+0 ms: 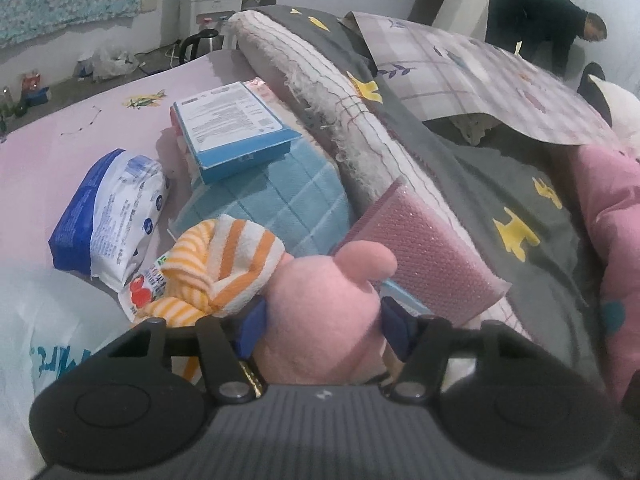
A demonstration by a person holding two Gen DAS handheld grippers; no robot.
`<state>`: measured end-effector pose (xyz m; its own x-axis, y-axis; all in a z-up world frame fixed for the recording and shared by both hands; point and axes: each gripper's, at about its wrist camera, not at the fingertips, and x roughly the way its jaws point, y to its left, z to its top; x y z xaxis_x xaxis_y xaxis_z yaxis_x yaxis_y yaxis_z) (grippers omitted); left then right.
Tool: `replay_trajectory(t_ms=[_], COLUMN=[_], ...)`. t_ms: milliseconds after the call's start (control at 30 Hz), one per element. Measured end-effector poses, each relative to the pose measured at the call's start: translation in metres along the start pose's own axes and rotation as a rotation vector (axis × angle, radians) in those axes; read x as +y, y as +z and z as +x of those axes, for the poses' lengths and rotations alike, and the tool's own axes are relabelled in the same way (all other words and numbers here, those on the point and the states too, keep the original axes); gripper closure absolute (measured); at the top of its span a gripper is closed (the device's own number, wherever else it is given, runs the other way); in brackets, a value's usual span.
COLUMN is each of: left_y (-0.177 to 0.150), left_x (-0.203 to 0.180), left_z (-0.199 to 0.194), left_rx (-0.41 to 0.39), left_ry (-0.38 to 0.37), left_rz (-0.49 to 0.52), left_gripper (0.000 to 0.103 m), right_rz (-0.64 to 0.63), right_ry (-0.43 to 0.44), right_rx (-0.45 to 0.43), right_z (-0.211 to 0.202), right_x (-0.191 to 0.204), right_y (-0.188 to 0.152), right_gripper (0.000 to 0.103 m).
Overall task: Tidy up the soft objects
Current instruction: 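Carry the pink plush with left tool while right tool carries the clear bag to box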
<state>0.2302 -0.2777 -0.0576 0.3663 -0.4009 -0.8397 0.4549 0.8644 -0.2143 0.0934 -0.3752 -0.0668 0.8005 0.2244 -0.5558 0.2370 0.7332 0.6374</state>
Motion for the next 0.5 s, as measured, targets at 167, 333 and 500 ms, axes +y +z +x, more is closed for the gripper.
replay_trajectory(t_ms=[167,333,500], left_y=[-0.005,-0.014,-0.023], left_x=[0.001,-0.001,0.008], left_z=[-0.02,-0.057,-0.113], left_rx=[-0.024,-0.087,-0.181], left_ry=[-0.047,-0.1,-0.14], left_rz=[-0.027,-0.039,-0.064], left_gripper=[0.042,0.042,0.042], right_rz=[-0.048,-0.107,-0.186], right_ry=[0.0,0.015,0.08], right_rx=[-0.049,-0.089,-0.123], right_z=[-0.02,-0.051,-0.086], right_x=[0.016,0.038,0.075], right_y=[0.0,0.001,0.005], right_gripper=[0.07,0.071,0.071])
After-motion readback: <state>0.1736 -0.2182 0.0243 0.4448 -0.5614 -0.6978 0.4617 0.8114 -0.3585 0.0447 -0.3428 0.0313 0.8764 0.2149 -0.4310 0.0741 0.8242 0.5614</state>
